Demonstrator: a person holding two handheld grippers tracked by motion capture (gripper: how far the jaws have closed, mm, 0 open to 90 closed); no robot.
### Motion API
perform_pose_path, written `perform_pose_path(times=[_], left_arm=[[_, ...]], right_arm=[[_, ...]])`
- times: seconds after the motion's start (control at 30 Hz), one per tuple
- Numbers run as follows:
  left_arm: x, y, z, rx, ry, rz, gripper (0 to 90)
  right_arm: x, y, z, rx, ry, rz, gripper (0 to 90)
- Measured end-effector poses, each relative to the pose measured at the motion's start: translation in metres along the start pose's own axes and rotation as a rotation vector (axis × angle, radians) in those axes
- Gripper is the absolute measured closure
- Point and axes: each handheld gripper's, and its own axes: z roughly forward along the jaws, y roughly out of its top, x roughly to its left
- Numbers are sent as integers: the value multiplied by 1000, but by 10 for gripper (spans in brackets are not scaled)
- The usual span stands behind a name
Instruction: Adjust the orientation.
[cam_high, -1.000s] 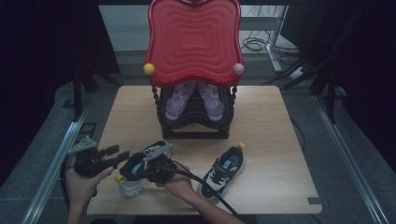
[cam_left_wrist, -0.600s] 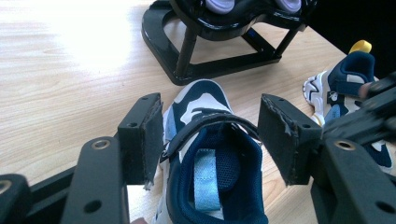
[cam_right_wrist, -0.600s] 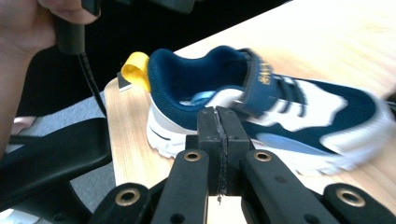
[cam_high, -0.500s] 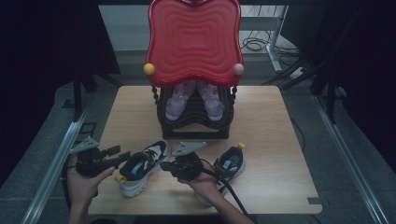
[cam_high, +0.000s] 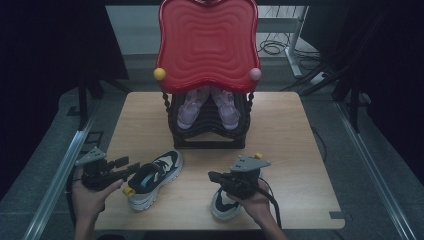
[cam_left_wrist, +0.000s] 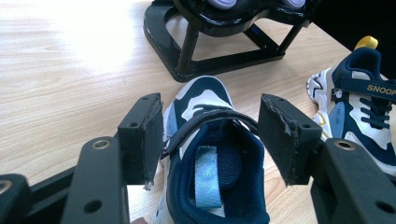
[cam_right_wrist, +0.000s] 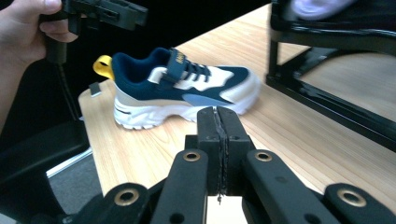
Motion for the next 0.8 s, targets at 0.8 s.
perform_pose_path(times=[0.8], left_arm=[[-7, 2, 4, 10, -17, 21, 413]], right_arm=[[-29, -44, -91, -64, -163, 80, 893]])
